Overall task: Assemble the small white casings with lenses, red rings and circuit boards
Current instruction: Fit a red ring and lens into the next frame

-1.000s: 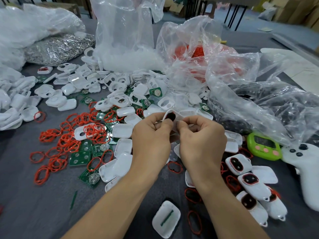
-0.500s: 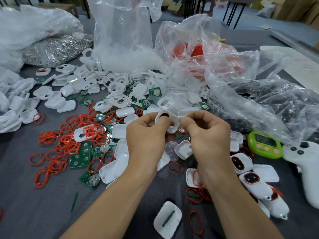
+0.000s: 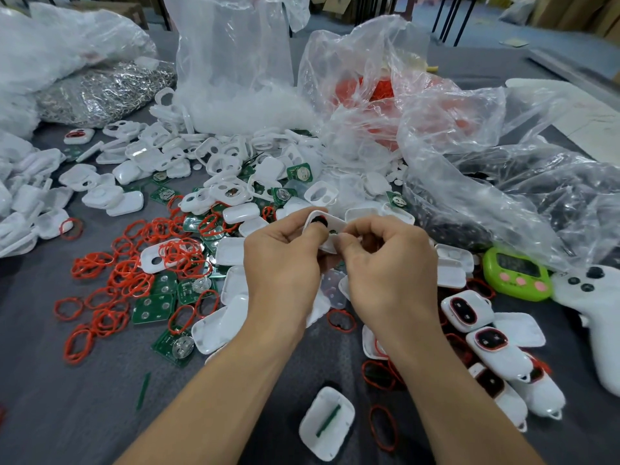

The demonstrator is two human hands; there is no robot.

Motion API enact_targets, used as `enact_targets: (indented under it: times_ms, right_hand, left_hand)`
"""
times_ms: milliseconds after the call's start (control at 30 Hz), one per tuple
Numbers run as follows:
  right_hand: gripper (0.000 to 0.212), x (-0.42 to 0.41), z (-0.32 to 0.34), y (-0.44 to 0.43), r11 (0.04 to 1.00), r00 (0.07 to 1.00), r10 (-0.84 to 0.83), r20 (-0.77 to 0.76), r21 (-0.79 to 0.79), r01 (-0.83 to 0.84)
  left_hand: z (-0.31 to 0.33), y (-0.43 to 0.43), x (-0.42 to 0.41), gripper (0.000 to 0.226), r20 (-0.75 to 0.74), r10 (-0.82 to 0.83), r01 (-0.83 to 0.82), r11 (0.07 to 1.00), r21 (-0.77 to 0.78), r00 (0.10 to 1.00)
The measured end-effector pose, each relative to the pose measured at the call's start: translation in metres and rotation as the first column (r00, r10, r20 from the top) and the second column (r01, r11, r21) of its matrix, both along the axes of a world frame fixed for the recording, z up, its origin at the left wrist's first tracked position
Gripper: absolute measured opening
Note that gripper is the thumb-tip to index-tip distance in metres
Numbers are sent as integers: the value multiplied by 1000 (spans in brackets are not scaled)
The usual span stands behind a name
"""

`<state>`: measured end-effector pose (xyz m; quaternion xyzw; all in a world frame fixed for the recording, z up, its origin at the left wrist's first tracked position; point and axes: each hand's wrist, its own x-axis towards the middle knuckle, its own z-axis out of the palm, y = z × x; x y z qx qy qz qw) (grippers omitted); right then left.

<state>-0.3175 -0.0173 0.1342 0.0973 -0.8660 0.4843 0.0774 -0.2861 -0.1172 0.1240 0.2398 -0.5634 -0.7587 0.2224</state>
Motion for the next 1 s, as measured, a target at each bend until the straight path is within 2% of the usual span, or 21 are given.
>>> enact_targets:
  times_ms: [133,267,467,533,633,700,767,900,1000]
  right_hand:
    - [6,3,2,-2,998,997,-14,-81,57,19]
    - [9,8,5,-5,988,981,-50,-190,134,76]
    - [14,11,5,-8,972,970,-140,-199,162,173]
    - [23,11,5,-9,969,964,-172,-203,138,203]
    - [38,3,3,-6,981,978,-189,-85,30,192]
    - [28,-4,4,-4,991,991,-125,51,-48,127]
    - [13,-7,4,-2,991,991,-53,123,-114,67]
    - [10,-8,4,2,987,993,-33,109,-155,50]
    - [9,-10,2,5,983,993,-27,113,-175,47]
  left_hand:
    - [3,3,1,31,-28,-45,47,998,51,999]
    - [1,2,0,27,-26,-56,57,997,51,998]
    - [1,6,0,27,-27,-66,67,998,19,997]
    - [3,6,1,31,-29,-59,60,998,29,998]
    - [7,7,2,30,-50,-62,67,993,99,997]
    - [10,7,3,29,-64,-66,77,978,196,996]
    - [12,6,3,30,-77,-87,105,957,271,993]
    - [13,2,5,28,-68,-142,156,946,283,987]
    - [10,0,6,26,-70,-199,210,951,226,978]
